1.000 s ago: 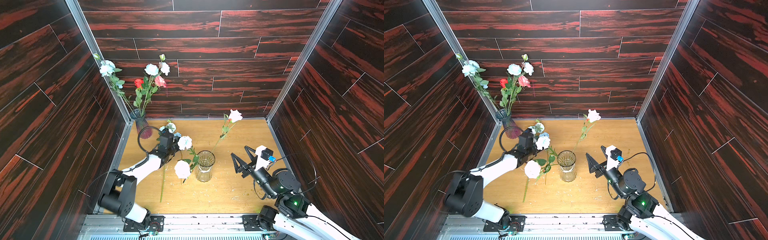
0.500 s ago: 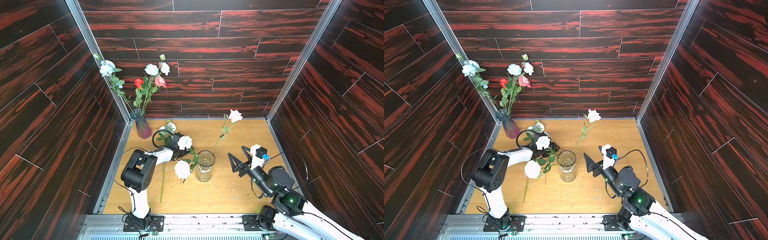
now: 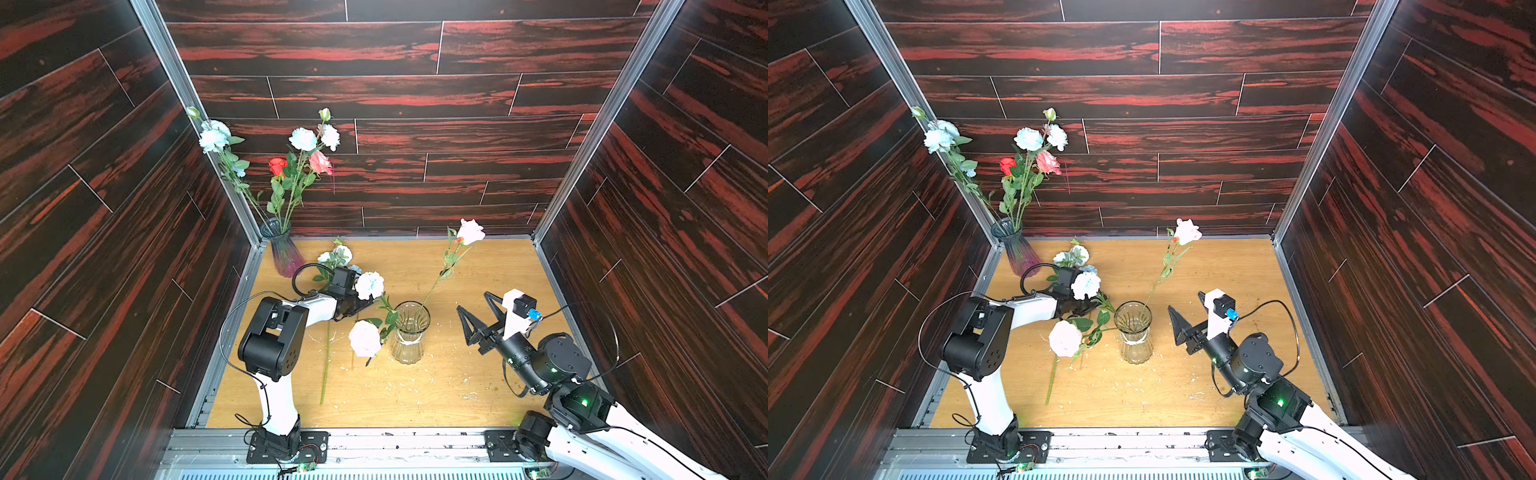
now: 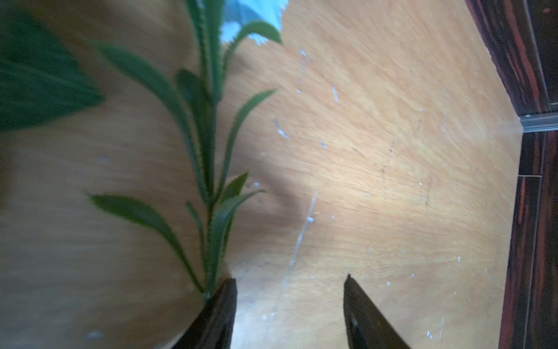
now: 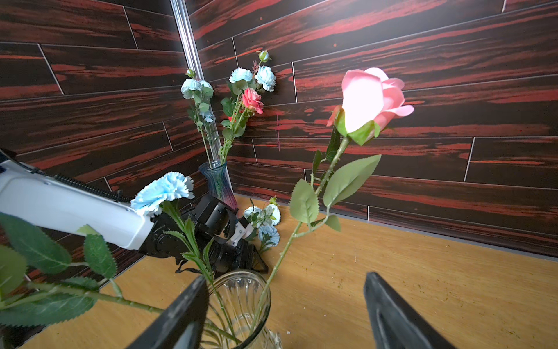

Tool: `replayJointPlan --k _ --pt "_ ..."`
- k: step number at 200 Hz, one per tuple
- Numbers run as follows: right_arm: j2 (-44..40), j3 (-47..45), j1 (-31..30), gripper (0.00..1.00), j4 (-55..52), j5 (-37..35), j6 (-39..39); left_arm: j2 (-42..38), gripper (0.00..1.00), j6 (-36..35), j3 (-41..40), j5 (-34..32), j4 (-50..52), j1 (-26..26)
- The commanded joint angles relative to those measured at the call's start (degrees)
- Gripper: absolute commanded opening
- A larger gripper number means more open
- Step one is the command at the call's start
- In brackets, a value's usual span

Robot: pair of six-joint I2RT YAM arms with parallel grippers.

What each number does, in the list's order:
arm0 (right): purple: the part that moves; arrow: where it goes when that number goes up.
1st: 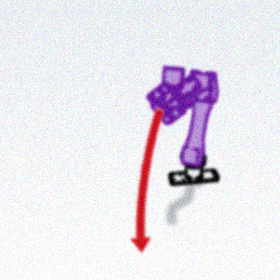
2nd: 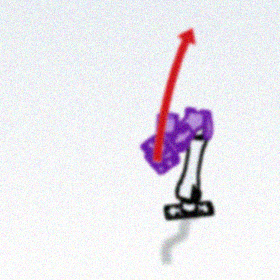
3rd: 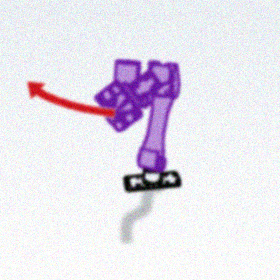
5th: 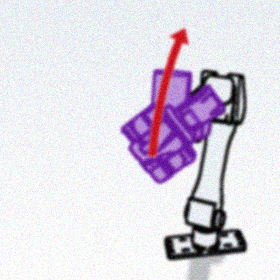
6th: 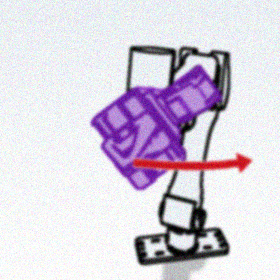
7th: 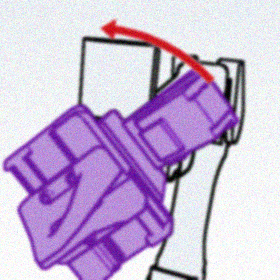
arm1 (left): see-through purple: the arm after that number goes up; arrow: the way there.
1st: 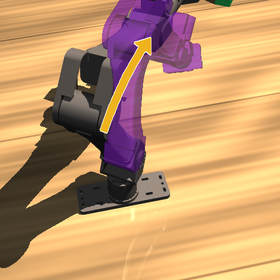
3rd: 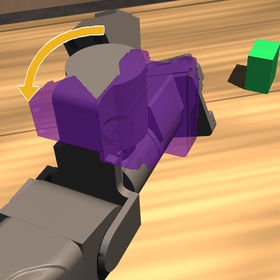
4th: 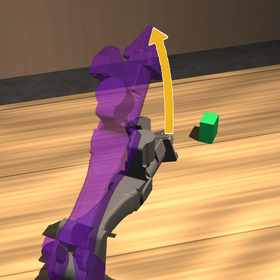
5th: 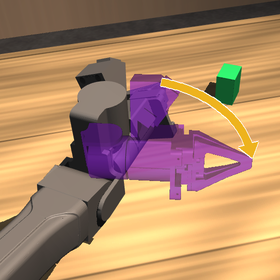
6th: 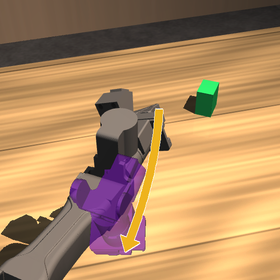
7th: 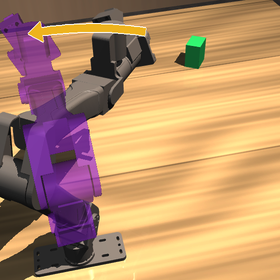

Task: Pick out blue flowers from the vase
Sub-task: Pick up the flower from the vase.

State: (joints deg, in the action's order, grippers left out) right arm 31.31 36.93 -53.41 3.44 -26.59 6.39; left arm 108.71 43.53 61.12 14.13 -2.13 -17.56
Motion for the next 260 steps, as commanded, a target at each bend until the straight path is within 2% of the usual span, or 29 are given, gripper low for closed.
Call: replayJointPlan --k 1,85,120,146,172,207,236,260 --pt "-0.9 0.4 -0.2 0.83 0.3 0.0 -0.4 -3.5 0.59 -1.9 -0.4 -0.4 2.2 1.1" --pt "0.1 0.6 -0.2 0.83 0.4 0.5 -0.3 -8.0 0.58 -5.8 0.6 -4.8 6.9 1.4" --pt "2.6 2.5 -0.2 0.82 -1.6 2.3 0.1 -23.0 0.58 -6.5 -5.6 -10.4 0.3 -0.6" --pt "6.0 6.1 -0.3 0.75 -5.7 7.1 0.6 -33.5 0.58 -7.9 -11.0 -13.7 -6.5 -2.6" --pt "9.8 10.5 -0.3 0.72 -11.7 12.8 0.4 -41.8 0.58 -7.7 -20.0 -12.8 -16.9 -3.9" --pt "17.5 16.9 -0.2 0.69 -19.0 19.3 -1.4 -48.6 0.57 -6.3 -28.4 -9.9 -22.7 -4.7" --pt "24.9 22.3 -0.2 0.64 -22.0 17.9 -2.4 -52.8 0.56 -4.8 -33.9 -7.7 -27.8 -5.2" --pt "29.7 25.2 0.8 0.62 -22.3 18.1 -2.4 -54.4 0.56 -4.6 -35.0 -5.2 -28.8 -6.0"
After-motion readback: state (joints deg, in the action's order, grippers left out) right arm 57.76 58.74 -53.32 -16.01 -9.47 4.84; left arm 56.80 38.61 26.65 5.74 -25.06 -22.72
